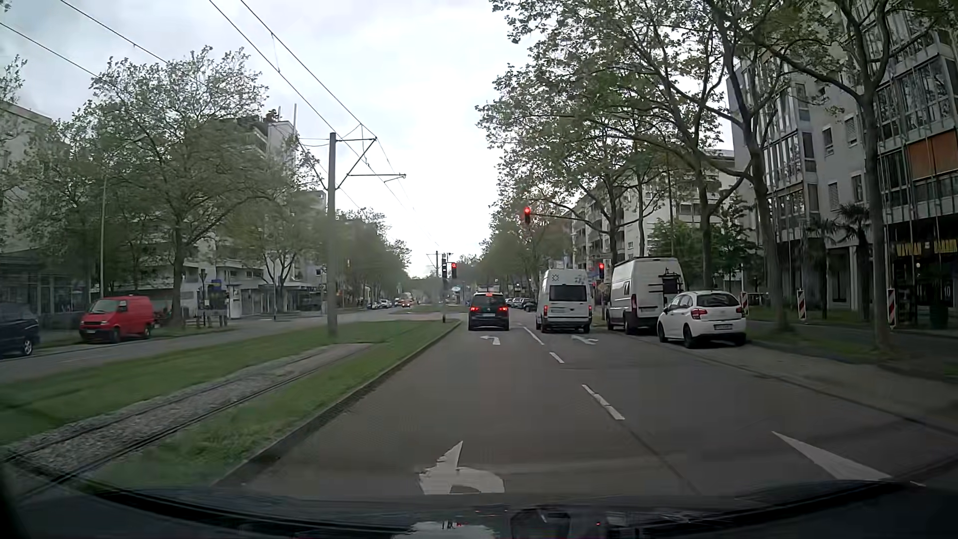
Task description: Follow the waypoints while adhering to traffic rules and regulations
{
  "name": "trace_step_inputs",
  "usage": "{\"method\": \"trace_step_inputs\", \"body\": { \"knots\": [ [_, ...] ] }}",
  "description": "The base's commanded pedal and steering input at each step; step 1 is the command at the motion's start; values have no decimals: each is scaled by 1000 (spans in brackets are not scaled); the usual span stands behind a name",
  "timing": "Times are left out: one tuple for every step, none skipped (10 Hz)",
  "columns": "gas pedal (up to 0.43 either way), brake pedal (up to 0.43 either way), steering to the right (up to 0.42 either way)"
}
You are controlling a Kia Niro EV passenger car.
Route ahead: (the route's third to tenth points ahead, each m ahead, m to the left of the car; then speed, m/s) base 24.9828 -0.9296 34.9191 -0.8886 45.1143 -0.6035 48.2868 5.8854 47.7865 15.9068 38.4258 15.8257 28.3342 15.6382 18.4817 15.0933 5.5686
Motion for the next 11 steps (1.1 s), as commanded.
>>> {"method": "trace_step_inputs", "body": {
  "knots": [
    [0, 122, 0],
    [0, 122, 0],
    [0, 116, 0],
    [0, 110, 0],
    [0, 104, 0],
    [0, 91, -2],
    [0, 85, -1],
    [0, 91, 0],
    [0, 91, 1],
    [0, 98, 1],
    [0, 98, 0]
  ]
}}
